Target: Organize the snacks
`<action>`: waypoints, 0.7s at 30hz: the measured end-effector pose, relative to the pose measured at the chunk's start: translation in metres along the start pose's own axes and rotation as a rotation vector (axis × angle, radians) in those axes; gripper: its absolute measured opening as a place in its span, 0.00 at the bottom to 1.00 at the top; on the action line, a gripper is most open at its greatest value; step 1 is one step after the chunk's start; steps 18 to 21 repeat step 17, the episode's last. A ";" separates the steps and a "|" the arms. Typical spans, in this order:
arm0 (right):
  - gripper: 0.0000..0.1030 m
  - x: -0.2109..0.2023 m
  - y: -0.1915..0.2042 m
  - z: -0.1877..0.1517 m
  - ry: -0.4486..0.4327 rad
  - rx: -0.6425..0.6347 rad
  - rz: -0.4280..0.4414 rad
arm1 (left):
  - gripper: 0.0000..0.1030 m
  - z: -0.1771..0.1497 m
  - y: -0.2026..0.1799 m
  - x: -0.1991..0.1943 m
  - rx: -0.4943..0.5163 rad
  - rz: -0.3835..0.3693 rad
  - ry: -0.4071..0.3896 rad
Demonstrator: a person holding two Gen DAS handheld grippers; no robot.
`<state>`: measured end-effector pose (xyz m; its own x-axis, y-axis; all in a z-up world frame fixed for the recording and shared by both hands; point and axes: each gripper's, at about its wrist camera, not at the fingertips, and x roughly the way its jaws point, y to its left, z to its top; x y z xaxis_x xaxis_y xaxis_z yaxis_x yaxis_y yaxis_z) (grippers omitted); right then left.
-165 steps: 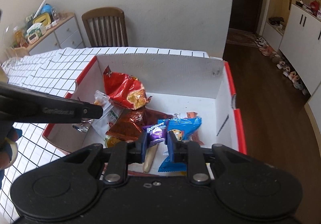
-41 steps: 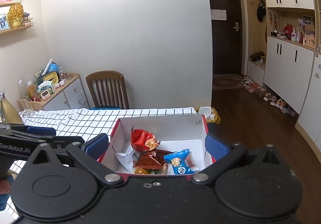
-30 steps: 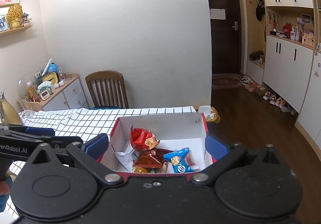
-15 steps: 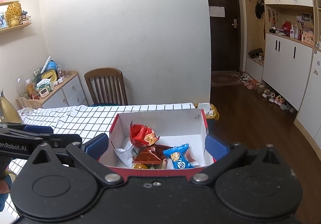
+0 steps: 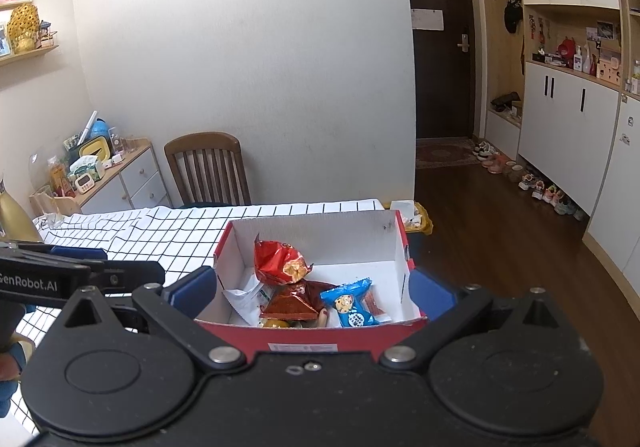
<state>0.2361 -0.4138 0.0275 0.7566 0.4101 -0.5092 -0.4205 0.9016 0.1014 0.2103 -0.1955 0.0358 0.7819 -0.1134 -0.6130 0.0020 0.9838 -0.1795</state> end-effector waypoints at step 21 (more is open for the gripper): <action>1.00 -0.001 -0.001 -0.005 0.009 0.010 0.005 | 0.97 -0.002 -0.002 0.005 0.005 0.002 0.028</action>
